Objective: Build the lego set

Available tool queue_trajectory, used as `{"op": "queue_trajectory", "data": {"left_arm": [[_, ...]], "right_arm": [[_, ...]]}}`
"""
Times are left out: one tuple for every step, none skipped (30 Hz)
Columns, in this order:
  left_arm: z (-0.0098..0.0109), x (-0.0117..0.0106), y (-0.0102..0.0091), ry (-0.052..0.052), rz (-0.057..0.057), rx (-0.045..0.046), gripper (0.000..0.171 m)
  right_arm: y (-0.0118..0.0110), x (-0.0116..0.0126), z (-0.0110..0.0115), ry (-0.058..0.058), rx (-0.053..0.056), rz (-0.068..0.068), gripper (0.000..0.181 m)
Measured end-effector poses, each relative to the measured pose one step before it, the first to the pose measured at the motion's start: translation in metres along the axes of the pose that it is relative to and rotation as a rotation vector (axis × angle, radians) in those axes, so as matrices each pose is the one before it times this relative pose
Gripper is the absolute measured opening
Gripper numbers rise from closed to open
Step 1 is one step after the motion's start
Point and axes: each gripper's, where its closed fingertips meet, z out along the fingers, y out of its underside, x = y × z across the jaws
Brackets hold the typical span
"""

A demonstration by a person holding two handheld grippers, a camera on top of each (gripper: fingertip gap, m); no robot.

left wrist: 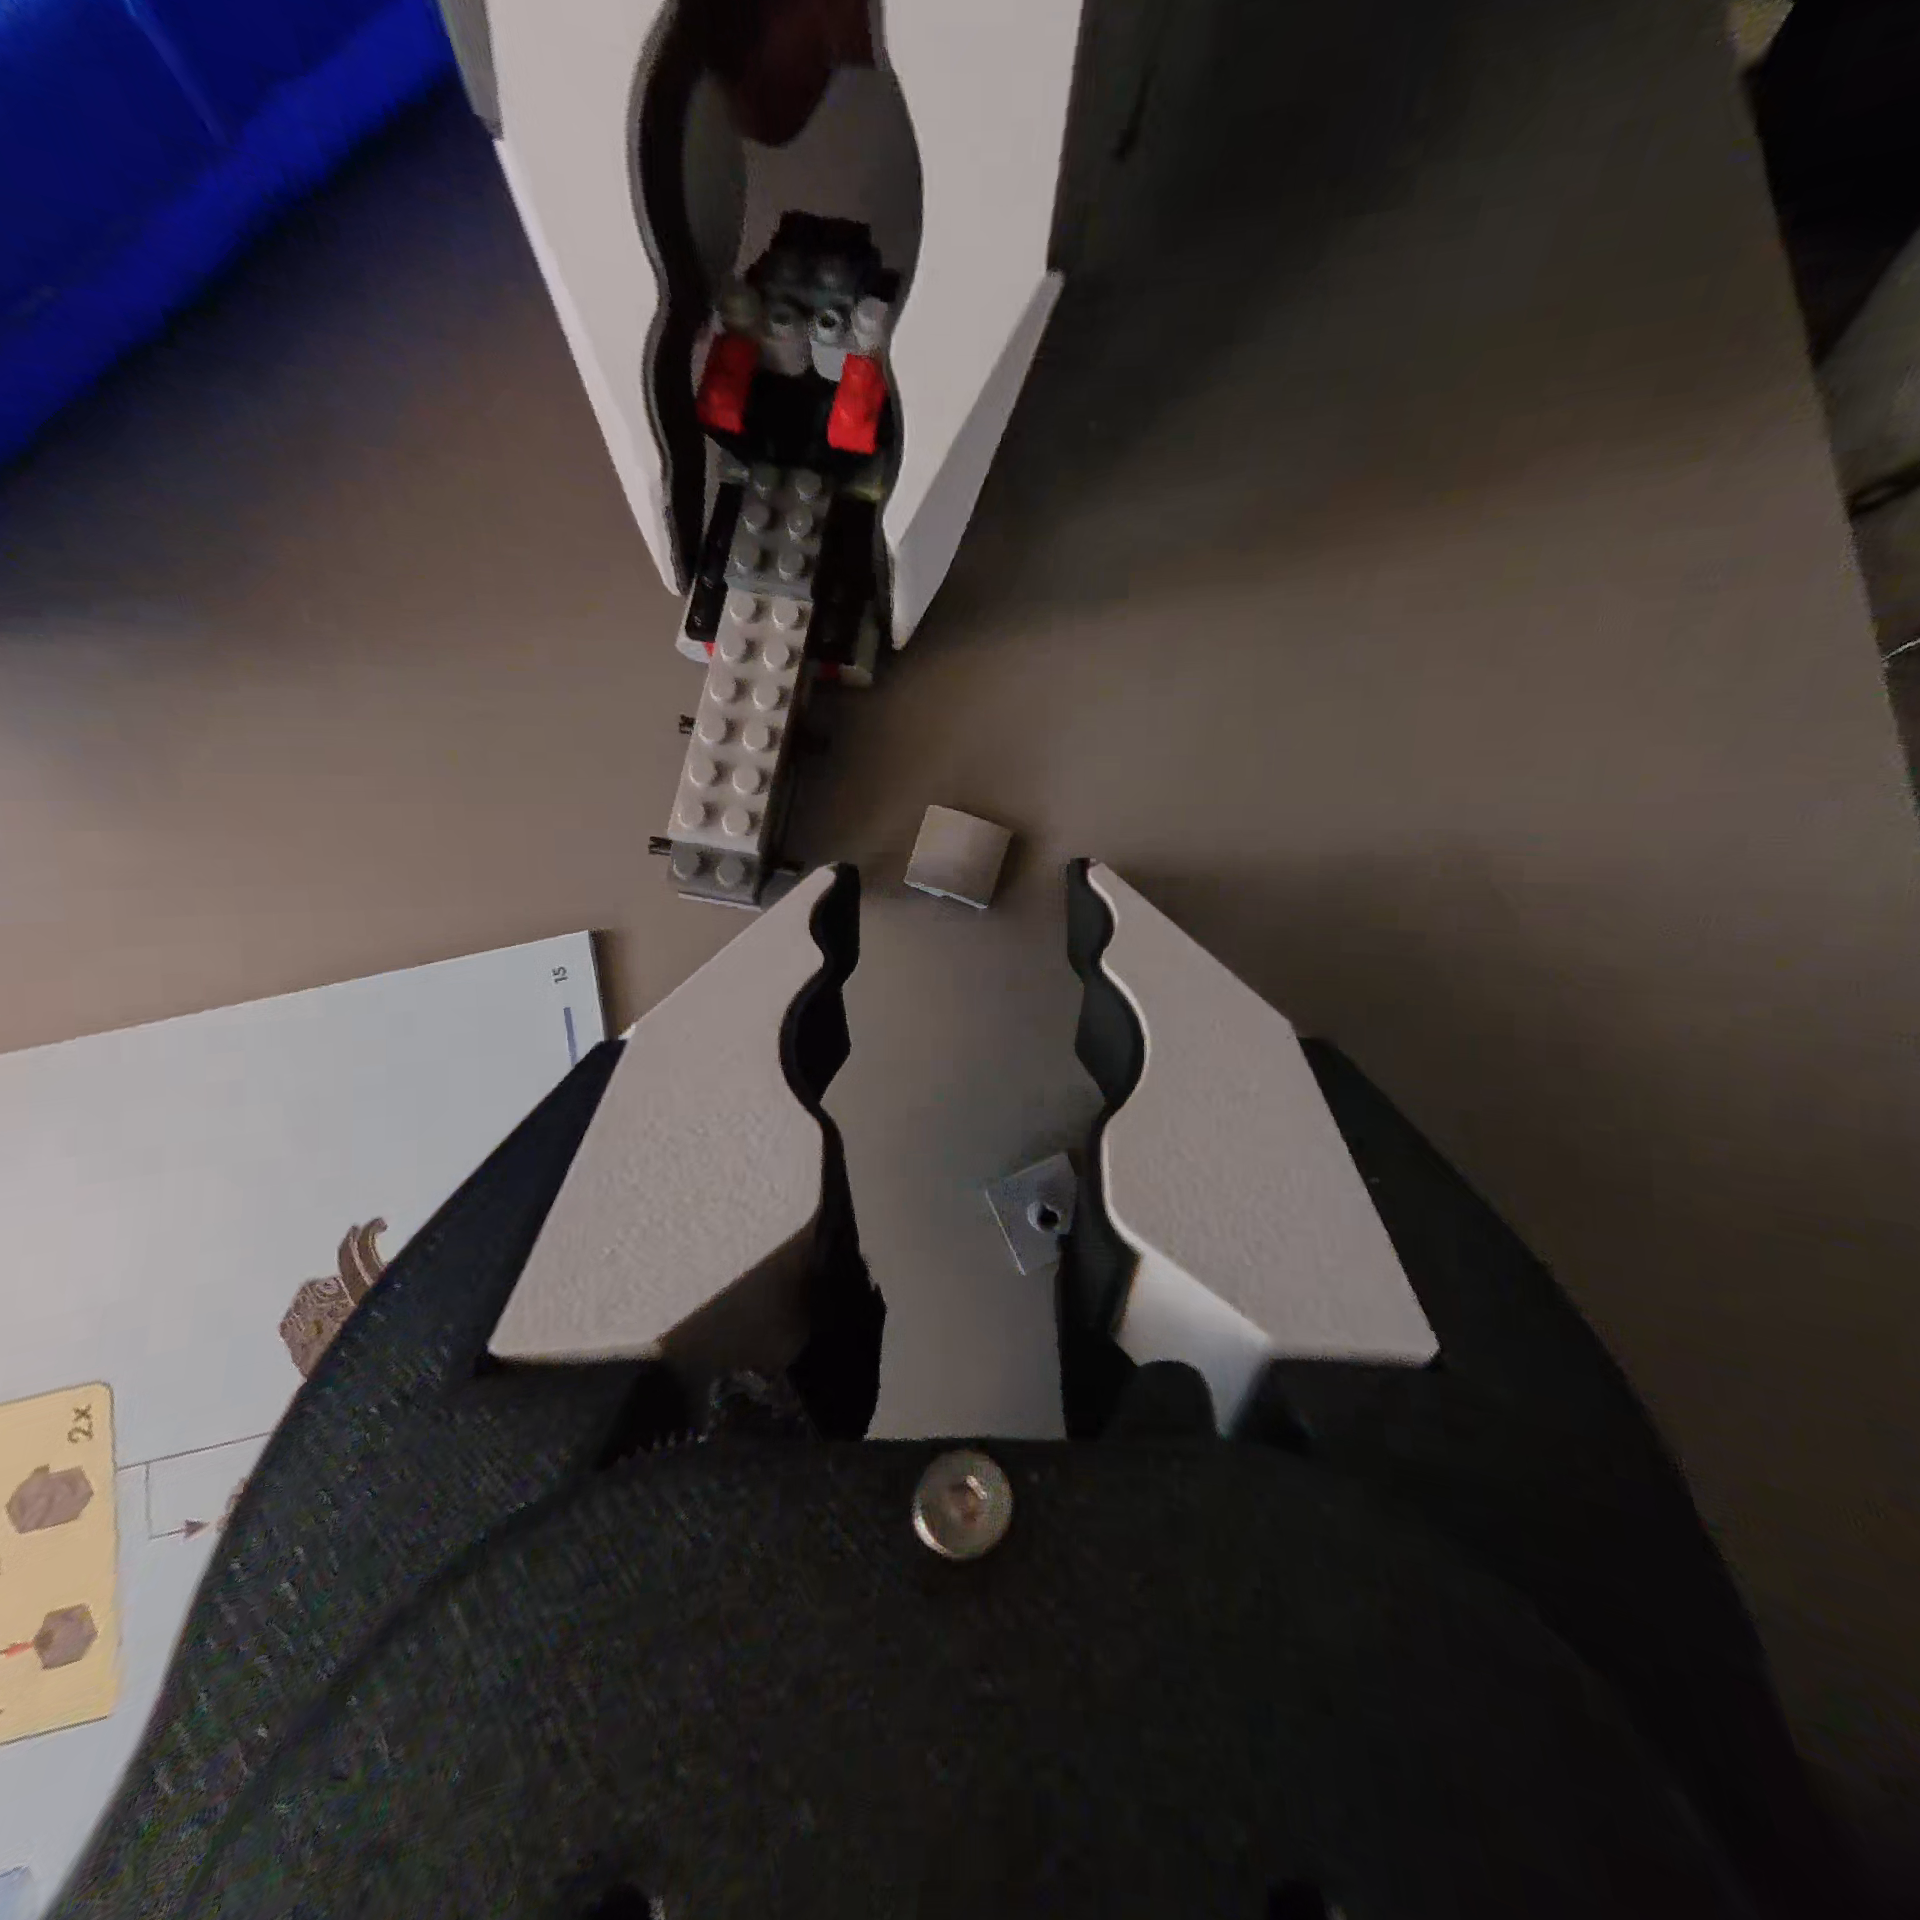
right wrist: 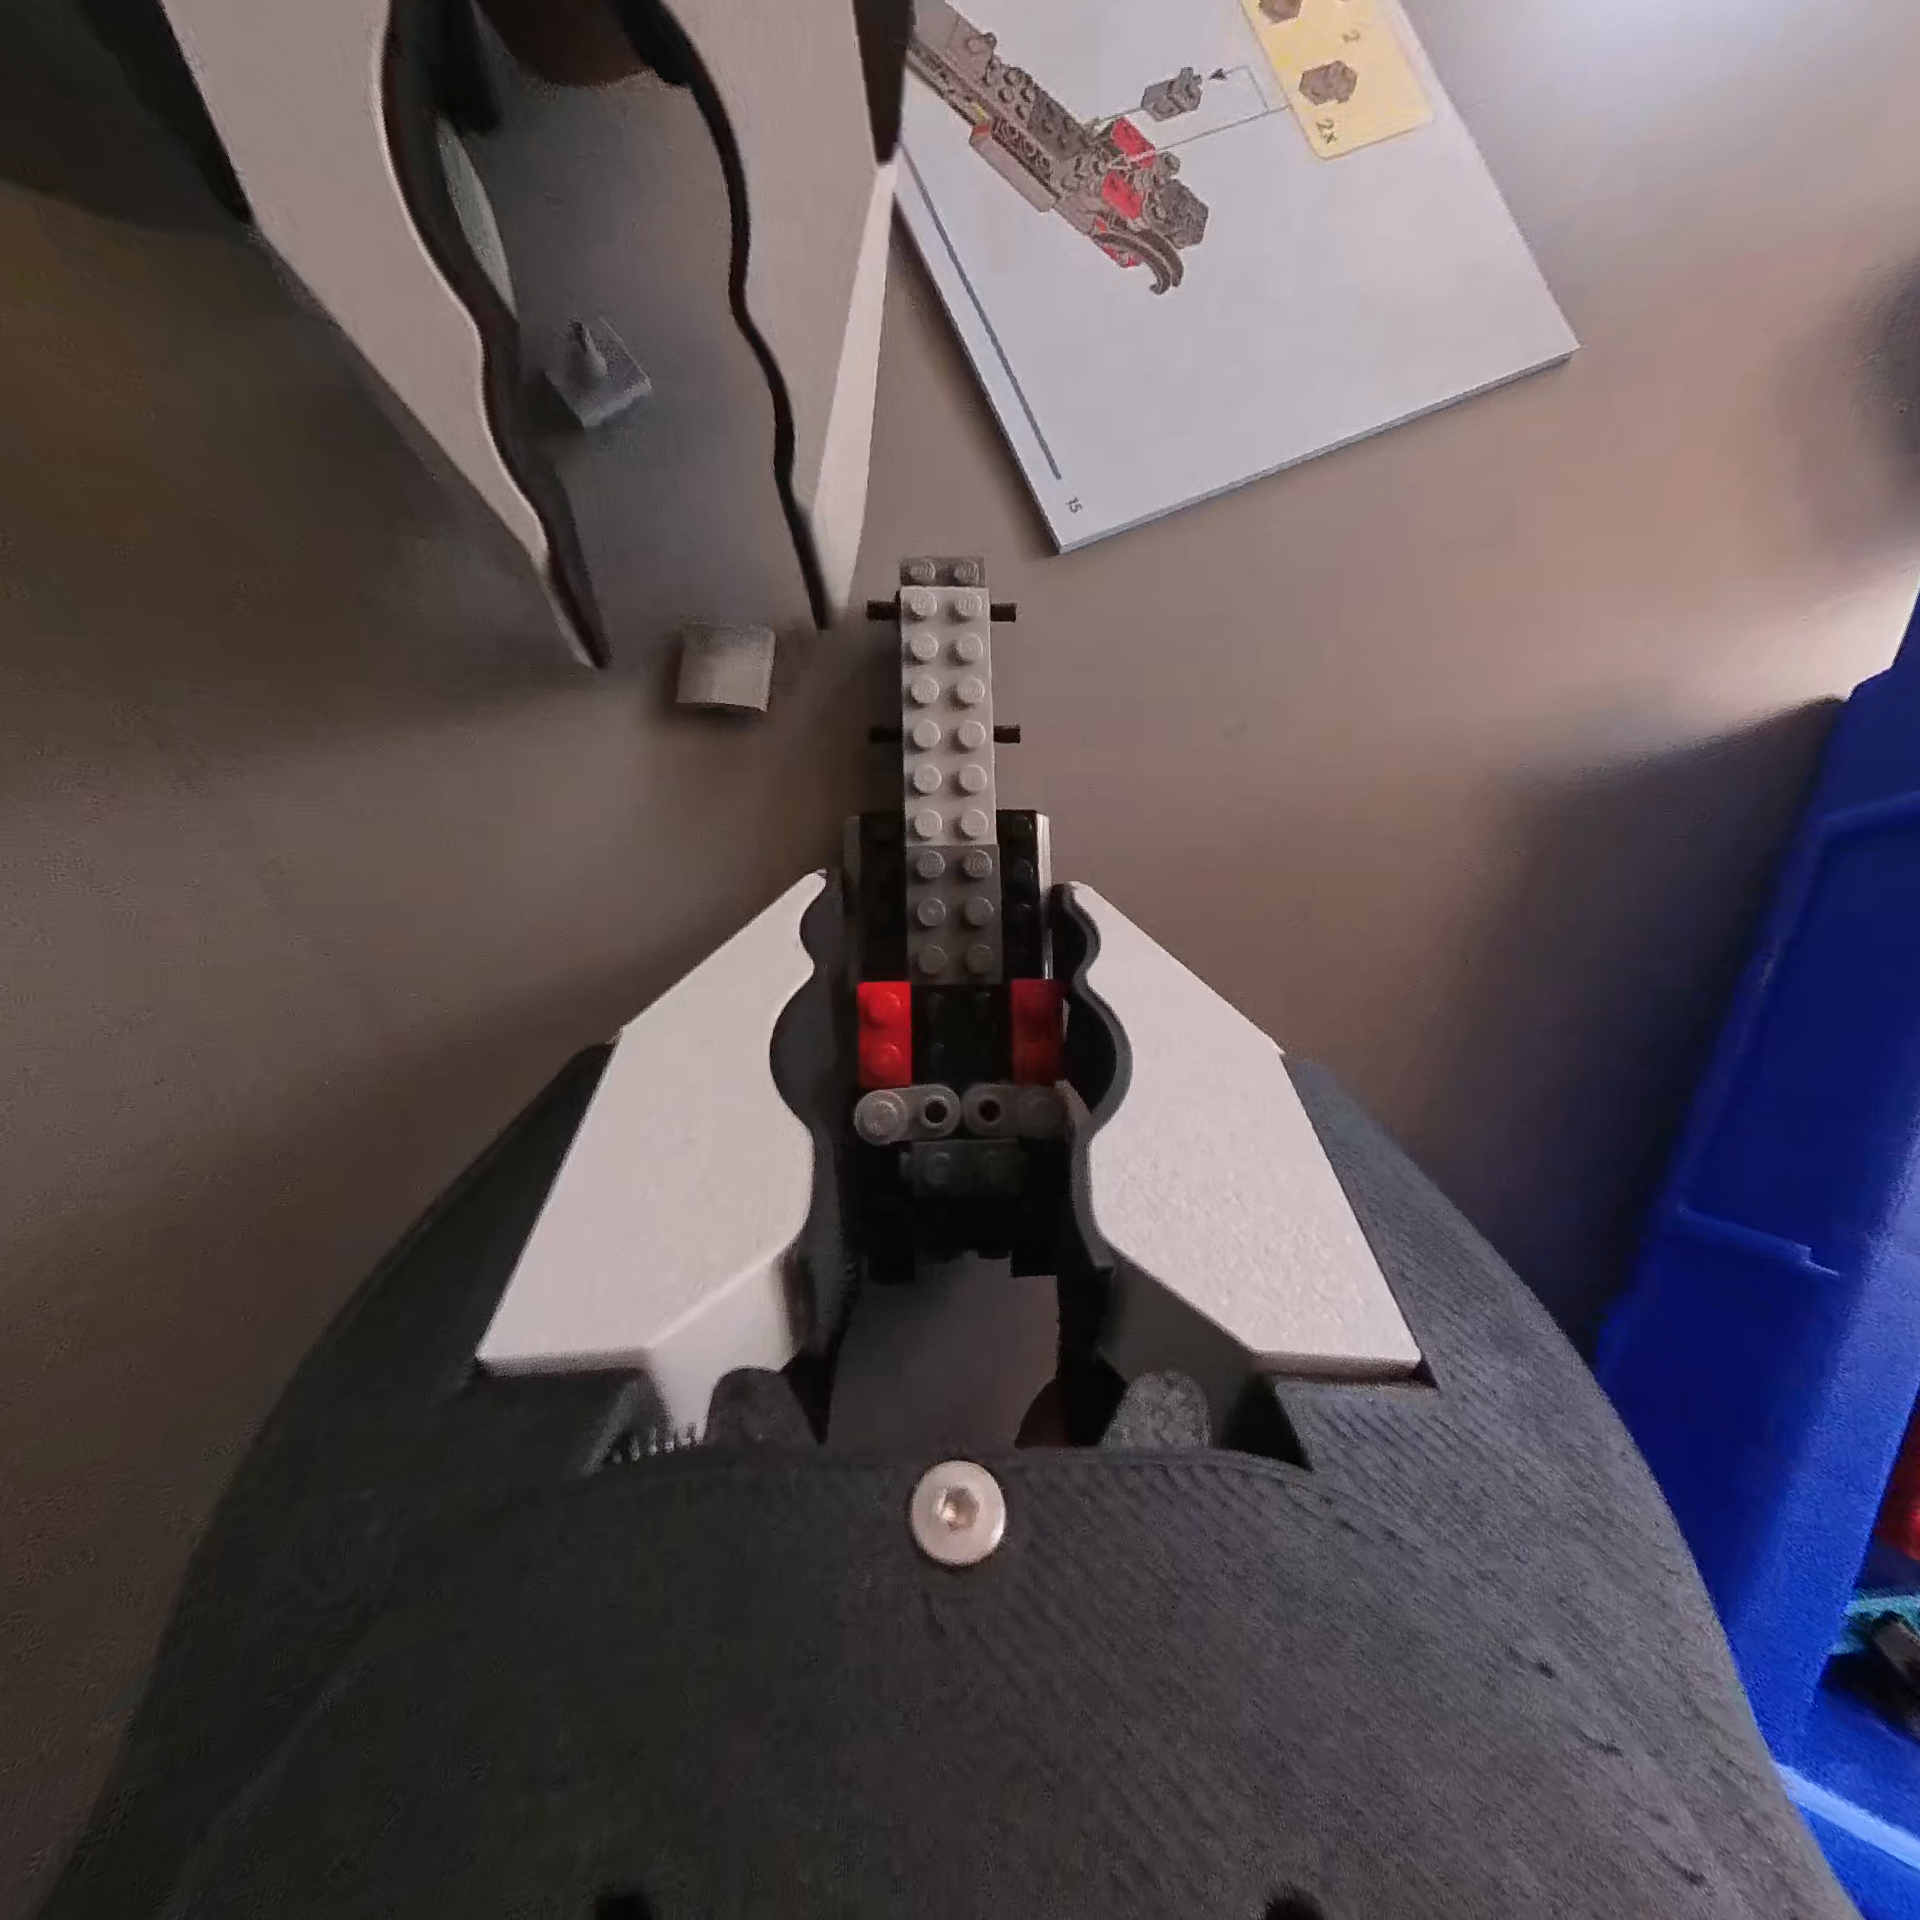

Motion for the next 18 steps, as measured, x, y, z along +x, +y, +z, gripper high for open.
{"op": "queue_trajectory", "data": {"left_arm": [[0.00204, -0.00025, 0.00089, -0.0063, 0.013, -0.01261, 0.04], [0.0007, -0.00023, -0.0022, -0.0047, 0.0097, 0.00754, 0.037], [0.00078, -0.00062, -0.00043, -0.0058, 0.0051, -0.00264, 0.033], [0.00064, 0.00015, -0.00006, -0.001, 0.0092, -0.00413, 0.03], [0.00024, 0.0004, -0.00053, -0.0012, 0.0128, 0.00007, 0.02], [0.00018, -0.00053, -0.00015, -0.0069, 0.0114, -0.00027, 0.019], [0.00003, -0.00009, -0.00029, -0.0007, 0.0013, 0.00159, 0.018], [-0.00022, 0.00011, -0.00033, 0.0023, -0.0024, 0.00507, 0.018], [-0.00055, 0.00061, -0.00046, 0.0042, -0.0025, 0.00774, 0.018], [-0.00133, 0.00057, -0.00119, 0.0044, -0.0047, 0.01368, 0.018], [-0.00223, -0.00006, -0.00174, 0.0021, -0.0092, 0.01643, 0.018], [-0.00301, -0.00041, -0.00222, 0.0002, -0.0109, 0.01948, 0.018], [-0.00366, -0.00124, -0.00202, -0.0039, -0.014, 0.01867, 0.018], [-0.00413, -0.00259, -0.00101, -0.0108, -0.0193, 0.01189, 0.018], [-0.00406, -0.00485, 0.00088, -0.0234, -0.0236, 0.00155, 0.018], [-0.00364, -0.00485, 0.00306, -0.022, -0.0283, -0.00919, 0.018], [-0.00271, -0.00374, 0.00499, -0.0125, -0.0349, -0.01762, 0.018], [-0.00178, -0.00413, 0.0064, -0.0126, -0.0412, -0.02562, 0.018]], "right_arm": [[-0.00045, 0.00044, 0.00015, -0.0004, 0.0033, 0.0018, 0.041], [-0.00039, 0.00038, 0.00025, 0.0, 0.0027, 0.0031, 0.041], [-0.00055, 0.00044, 0.00039, -0.0002, 0.0028, 0.0031, 0.041], [-0.00052, 0.00012, 0.00032, -0.0003, 0.0032, 0.0019, 0.041], [-0.00046, 0.00004, 0.00038, -0.0006, 0.0032, 0.0008, 0.041], [-0.00039, -0.00014, 0.00033, -0.0009, 0.0027, -0.0001, 0.041], [-0.0003, -0.00008, 0.00015, -0.0006, 0.0021, -0.0002, 0.041], [-0.00013, -0.00002, 0.00005, -0.0009, 0.0015, 0.0002, 0.041], [0.00002, -0.00014, 0.00007, -0.001, 0.0009, -0.0001, 0.041], [0.00003, -0.00018, -0.00005, -0.001, 0.0003, -0.0008, 0.041], [0.00011, -0.00018, -0.00012, -0.0012, 0.0003, -0.0011, 0.041], [-0.0001, -0.00021, -0.00006, -0.0016, 0.0002, -0.0001, 0.041], [0.0001, -0.00052, -0.0001, -0.0027, -0.0002, -0.0006, 0.041], [0.00007, -0.00053, -0.00006, -0.0027, -0.0005, -0.0021, 0.041], [0.00008, -0.00028, -0.00006, -0.0007, -0.0005, -0.0017, 0.041], [0.0, 0.00011, -0.00011, 0.0005, -0.0005, -0.0005, 0.041], [0.00012, 0.00013, -0.00006, 0.001, -0.0008, 0.0002, 0.041], [0.00015, 0.00036, -0.00007, 0.0021, -0.0011, 0.0004, 0.041]]}}
